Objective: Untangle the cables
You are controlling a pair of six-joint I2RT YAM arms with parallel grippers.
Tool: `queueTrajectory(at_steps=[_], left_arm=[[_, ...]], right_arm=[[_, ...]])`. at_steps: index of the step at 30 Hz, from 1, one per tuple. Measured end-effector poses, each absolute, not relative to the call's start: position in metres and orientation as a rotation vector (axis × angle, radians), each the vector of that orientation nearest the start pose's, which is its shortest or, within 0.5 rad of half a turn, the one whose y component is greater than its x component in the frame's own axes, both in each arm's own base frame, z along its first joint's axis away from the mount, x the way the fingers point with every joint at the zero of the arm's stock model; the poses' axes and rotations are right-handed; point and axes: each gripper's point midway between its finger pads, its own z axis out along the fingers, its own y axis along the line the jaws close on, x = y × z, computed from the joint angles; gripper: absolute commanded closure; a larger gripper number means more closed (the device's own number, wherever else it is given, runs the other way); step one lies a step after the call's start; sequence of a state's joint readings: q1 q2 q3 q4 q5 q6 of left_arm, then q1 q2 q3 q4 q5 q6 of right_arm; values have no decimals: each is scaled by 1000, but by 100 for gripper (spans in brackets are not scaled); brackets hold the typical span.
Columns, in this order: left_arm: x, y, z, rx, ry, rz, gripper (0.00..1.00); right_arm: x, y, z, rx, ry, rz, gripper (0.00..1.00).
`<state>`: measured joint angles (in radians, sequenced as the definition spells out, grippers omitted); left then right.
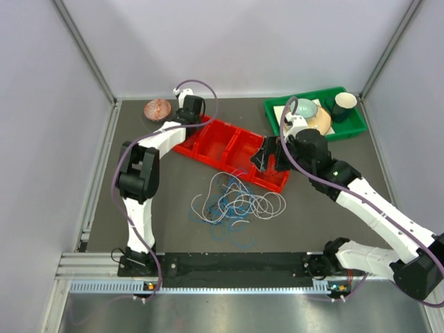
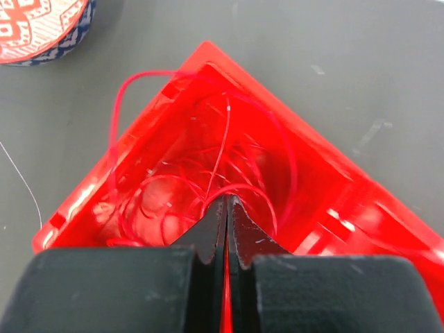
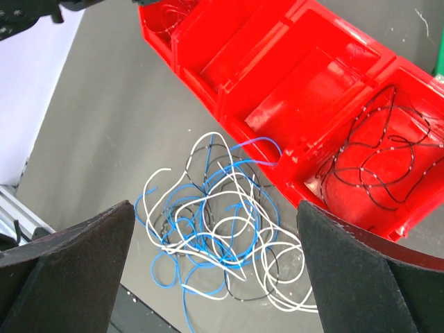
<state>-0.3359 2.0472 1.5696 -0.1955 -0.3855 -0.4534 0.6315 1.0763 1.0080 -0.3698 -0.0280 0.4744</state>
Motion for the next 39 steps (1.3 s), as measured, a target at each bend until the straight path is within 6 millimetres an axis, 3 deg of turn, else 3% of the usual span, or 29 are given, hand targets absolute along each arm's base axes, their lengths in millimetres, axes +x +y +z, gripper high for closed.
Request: queueTrajectory(at_steps=[6,13,17,20,23,25,31,34,37,38,39], left_arm=[[544,-126,81,-344,2211,2,100],[541,-127,84,-329,2227,-14,100],[535,-129,112,-322,2199,-52,100],[533,-130,152,-320,2133,-95,100],[531,-129,180,-322,2082,-119,81],[530,-128,187,-322,2070,-123,63],[530,-122,175,-330,2104,-91,30],[535,-117,165,-339,2122,-81,32],[538,-115,151,-343,2153,-78,53],[539,-114,147,-347,2160,-78,73],[541,-114,143,-346,2168,-80,83]], right_arm=[[270,227,249,-180,2077,722,1],[269,226,248,-175,2079,725,1],[269,227,248,-174,2079,726,1],[269,227,248,-174,2080,727,1],[269,227,248,-174,2080,728,1],[269,227,248,-172,2080,730,1],[268,227,248,-166,2082,735,1],[268,227,248,-166,2082,735,1],[268,227,248,-166,2082,735,1],[268,227,248,-166,2083,735,1],[268,227,248,-165,2083,735,1]])
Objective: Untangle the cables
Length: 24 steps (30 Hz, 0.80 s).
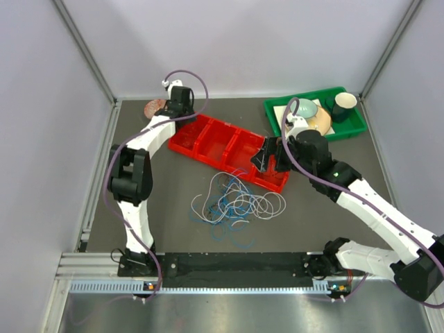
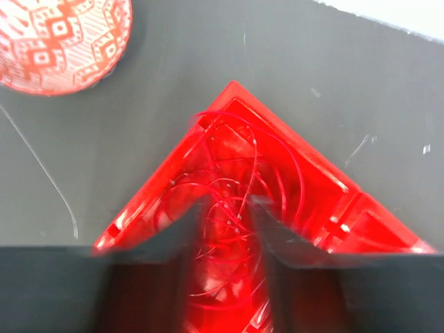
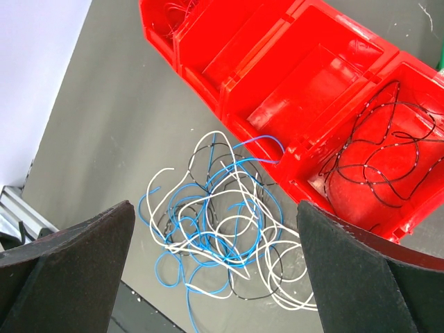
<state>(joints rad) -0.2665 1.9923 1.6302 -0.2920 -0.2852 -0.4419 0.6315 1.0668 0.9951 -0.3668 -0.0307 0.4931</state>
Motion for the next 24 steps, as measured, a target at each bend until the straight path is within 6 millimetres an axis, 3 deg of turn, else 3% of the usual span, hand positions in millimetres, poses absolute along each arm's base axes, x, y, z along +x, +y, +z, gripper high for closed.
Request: queueTrajectory(at_steps=[2,9,15,20,21,22,24], left_arm=[[545,-115,136,-355,2177,-84,100],[542,-122,114,-357,2208,-128,100],[515,-125,67,-381,2307,-157,100],[512,-128,61,-388,2326,-179,100],[512,-128,61,-387,2326,-180,100],[513,-128,62,-387,2325,-180,89],[513,-128,62,-384,2325,-177,77]], right_arm=[[268,227,248,-164,2084,735,1],[269,227,248,-162,2084,735,1],[269,228,245,-164,2093,733,1],[269,229,245,-164,2095,733,1],[269,229,245,-164,2095,733,1],[269,229,244,-165,2095,733,1],[269,229,244,-164,2096,732,1]])
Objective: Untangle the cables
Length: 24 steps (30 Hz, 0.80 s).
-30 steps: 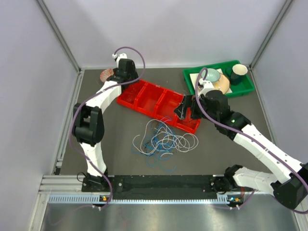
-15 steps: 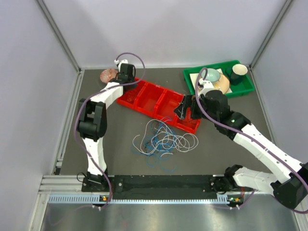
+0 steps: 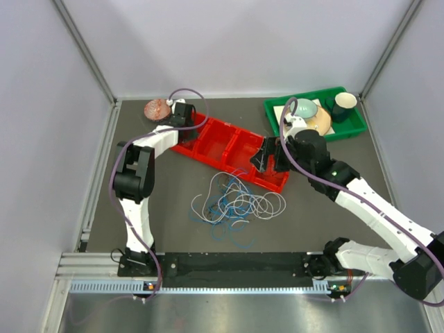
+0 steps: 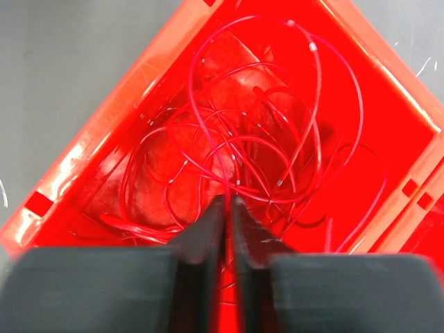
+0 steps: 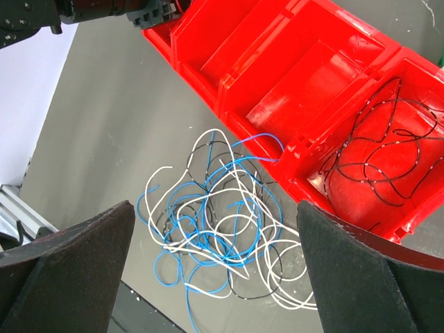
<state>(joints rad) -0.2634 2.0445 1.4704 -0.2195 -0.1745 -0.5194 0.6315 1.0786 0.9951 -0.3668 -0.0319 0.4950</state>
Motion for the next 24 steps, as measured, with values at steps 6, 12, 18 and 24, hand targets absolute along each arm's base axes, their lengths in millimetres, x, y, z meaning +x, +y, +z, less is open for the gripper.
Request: queueTrajectory(at_steps=[6,12,18,24], left_arm=[[510,-122,76,-353,2322,-130,40],[507,-121,122,-329,2257,-123,33],[497,-126,188,-297,2144,-176,20],[462,-142,229,-237,2093,-252,14]], right_arm=[[270,231,240,-168,2112,736,1],[269,233,239,-172,2116,746,1],[268,233,240,-172,2116,750,1],[265,236,240,-178,2117,758,1]])
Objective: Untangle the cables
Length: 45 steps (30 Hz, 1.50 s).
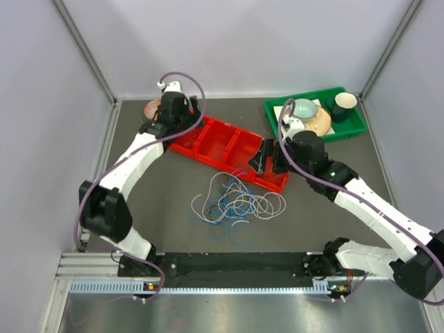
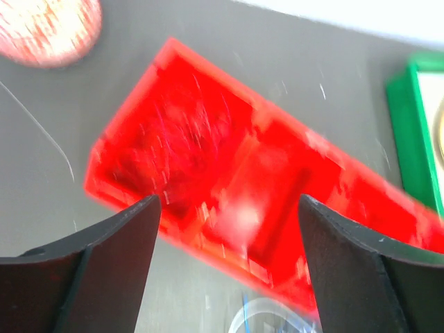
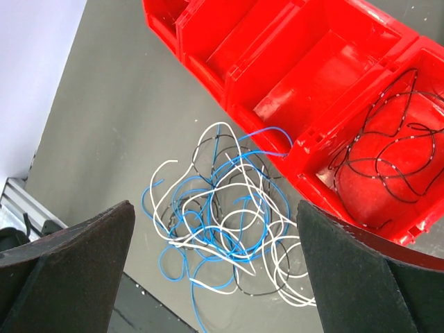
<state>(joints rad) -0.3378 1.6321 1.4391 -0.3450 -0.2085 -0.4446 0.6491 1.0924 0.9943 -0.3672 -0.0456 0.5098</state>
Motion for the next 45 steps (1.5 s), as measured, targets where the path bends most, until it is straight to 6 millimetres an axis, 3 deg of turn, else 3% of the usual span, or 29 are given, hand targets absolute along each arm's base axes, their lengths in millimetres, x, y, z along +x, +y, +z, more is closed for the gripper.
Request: queueTrajectory(at_steps=[5,10,14,16,19,24,26,27,28,29,32,34,37,40,45], left_arm=[[385,-183,214,-68,2170,-369,9],[282,-235,170,229,2301,-519,5],[215,-262,159,455,2326,-643,4],[198,-272,162,522,2314,-687,4],[193,-279,158,566,2316,-696,6],[185,-289,115,719,2418,-648,9],[179,-291,97,779,2463,-624,21],[177,-292,90,799,2477,-616,34],[176,-293,85,813,2486,-609,55],[176,-294,83,817,2490,-606,100],[182,-292,84,807,2487,-565,100],[191,-292,96,776,2470,-525,100],[205,-295,134,724,2391,-517,100],[208,-290,194,657,2262,-576,100],[204,-274,326,518,1993,-728,100]], right_arm=[[252,226,227,-164,2131,744,1],[233,202,193,-133,2214,659,1],[220,185,179,-99,2250,606,1],[217,181,176,-87,2256,597,1],[216,180,174,-69,2264,595,1],[213,178,171,-49,2278,595,1],[213,177,173,-44,2267,599,1],[212,176,175,-42,2262,603,1],[212,176,176,-39,2259,606,1],[212,176,176,-37,2257,608,1],[212,176,177,-35,2257,609,1],[212,176,178,-34,2253,609,1],[211,174,182,-30,2235,613,1],[211,174,184,-27,2227,614,1],[215,177,178,-33,2245,608,1]])
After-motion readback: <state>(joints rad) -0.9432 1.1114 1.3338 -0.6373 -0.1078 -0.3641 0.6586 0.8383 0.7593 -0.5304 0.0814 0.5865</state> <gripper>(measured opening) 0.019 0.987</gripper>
